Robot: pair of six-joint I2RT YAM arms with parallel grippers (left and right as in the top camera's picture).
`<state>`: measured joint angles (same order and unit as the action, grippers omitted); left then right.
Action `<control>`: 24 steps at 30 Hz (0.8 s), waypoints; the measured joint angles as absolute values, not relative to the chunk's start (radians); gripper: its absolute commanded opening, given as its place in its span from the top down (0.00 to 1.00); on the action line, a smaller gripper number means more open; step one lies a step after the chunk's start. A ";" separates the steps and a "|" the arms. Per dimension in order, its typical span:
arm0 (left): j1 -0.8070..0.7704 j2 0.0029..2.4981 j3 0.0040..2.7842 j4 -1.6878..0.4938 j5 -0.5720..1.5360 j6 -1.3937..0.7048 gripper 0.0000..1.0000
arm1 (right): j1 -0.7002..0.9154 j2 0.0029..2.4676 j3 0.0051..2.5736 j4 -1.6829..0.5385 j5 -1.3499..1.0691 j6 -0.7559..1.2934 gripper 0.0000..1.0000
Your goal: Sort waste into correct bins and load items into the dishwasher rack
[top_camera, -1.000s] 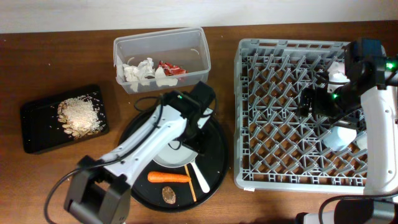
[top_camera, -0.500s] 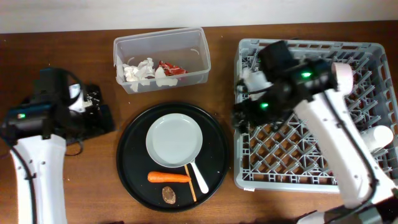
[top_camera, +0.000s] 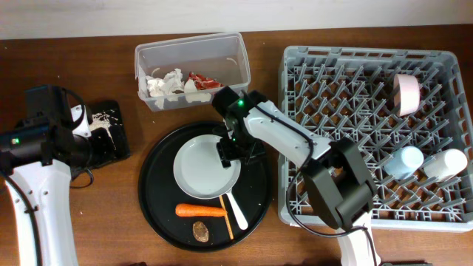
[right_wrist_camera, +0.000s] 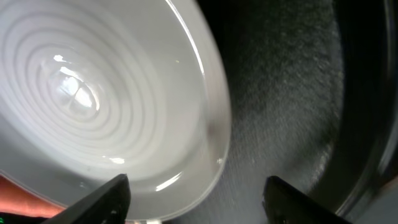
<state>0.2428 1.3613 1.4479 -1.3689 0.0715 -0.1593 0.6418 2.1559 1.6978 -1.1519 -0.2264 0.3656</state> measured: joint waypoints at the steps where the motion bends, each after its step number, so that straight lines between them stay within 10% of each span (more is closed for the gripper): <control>1: 0.243 1.361 1.448 -1.369 0.072 -0.159 0.00 | 0.646 2.173 1.698 -1.132 -0.226 0.376 0.52; 7: 0.243 1.361 1.448 -1.369 0.072 -0.160 0.01 | 0.654 2.232 1.698 -1.102 -0.188 0.436 0.96; 24: 0.243 1.361 1.447 -1.365 0.072 -0.162 0.01 | 0.494 1.706 1.860 -1.282 0.283 0.415 0.96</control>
<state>0.2428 1.3613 1.4467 -1.3655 0.0719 -0.1623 0.4942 1.7058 1.8603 -1.2823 0.2829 0.4149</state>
